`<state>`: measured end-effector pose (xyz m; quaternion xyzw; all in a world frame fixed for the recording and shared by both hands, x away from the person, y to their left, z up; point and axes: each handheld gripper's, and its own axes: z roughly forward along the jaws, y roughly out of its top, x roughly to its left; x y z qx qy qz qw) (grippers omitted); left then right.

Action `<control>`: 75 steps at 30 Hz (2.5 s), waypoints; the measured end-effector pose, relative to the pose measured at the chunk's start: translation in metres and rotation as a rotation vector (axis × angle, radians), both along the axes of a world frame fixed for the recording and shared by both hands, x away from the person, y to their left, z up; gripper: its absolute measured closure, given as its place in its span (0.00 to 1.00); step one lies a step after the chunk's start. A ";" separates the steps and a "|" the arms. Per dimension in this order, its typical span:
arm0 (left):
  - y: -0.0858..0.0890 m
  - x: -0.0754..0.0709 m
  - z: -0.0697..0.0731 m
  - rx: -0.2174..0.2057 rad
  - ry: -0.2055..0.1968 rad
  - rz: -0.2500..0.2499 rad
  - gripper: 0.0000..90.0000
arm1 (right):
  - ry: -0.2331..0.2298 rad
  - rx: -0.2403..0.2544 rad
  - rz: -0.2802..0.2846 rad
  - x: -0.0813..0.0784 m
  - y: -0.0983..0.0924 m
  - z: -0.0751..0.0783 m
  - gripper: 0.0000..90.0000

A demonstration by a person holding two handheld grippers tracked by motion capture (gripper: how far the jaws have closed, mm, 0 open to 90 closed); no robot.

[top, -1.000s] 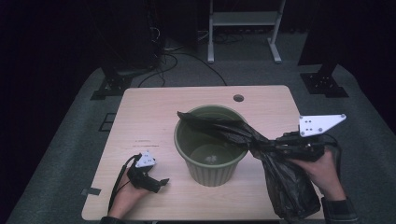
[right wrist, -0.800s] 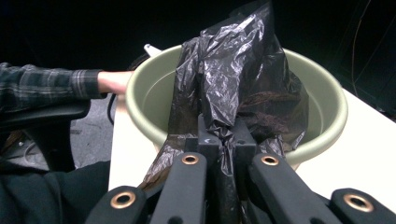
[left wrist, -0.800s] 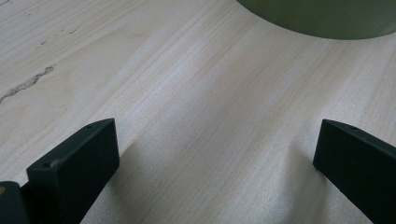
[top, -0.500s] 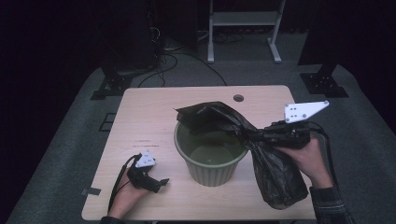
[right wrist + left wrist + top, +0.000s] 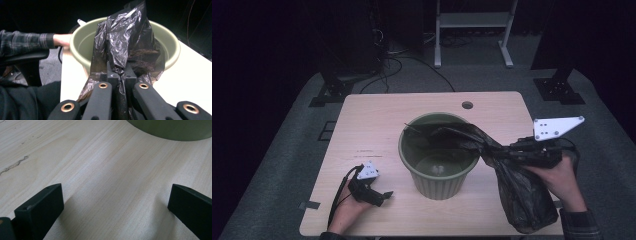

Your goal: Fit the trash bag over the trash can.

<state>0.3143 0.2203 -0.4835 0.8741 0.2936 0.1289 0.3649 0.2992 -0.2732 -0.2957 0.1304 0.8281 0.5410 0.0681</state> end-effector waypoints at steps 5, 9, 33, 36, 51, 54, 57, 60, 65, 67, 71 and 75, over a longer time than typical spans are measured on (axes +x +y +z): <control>0.000 0.000 0.000 0.001 0.001 0.003 0.00 | 0.009 -0.013 0.001 -0.009 -0.016 0.001 0.98; 0.000 0.000 0.000 0.002 0.001 0.002 0.00 | 0.015 -0.021 0.007 -0.005 -0.012 0.003 0.97; 0.000 0.001 0.000 0.002 0.001 -0.003 0.00 | 0.045 -0.036 0.060 0.051 0.067 0.009 0.96; 0.000 0.001 0.000 0.002 0.001 -0.004 0.00 | 0.046 -0.028 0.064 0.057 0.075 0.009 0.96; 0.000 0.001 0.000 0.001 0.000 -0.005 0.00 | 0.047 -0.102 0.069 0.086 0.117 0.012 0.96; 0.000 0.001 0.000 0.001 0.000 -0.005 0.00 | 0.054 -0.112 0.066 0.091 0.125 0.011 0.95; 0.000 0.001 0.000 0.001 0.000 -0.005 0.00 | 0.059 -0.122 0.060 0.096 0.131 0.009 0.94; 0.000 0.001 0.000 0.001 0.000 -0.005 0.00 | 0.053 -0.130 0.047 0.097 0.134 0.009 0.85; 0.000 0.001 0.000 0.001 0.000 -0.005 0.00 | 0.033 -0.106 0.009 0.093 0.123 0.013 0.69; 0.000 0.001 0.000 0.001 0.000 -0.005 0.00 | 0.029 -0.093 -0.012 0.090 0.115 0.015 0.63; 0.000 0.001 0.000 0.001 0.000 -0.005 0.00 | 0.026 -0.073 -0.031 0.082 0.095 0.017 0.60; 0.000 0.001 0.000 0.001 0.000 -0.005 0.00 | 0.022 -0.059 -0.062 0.073 0.071 0.015 0.56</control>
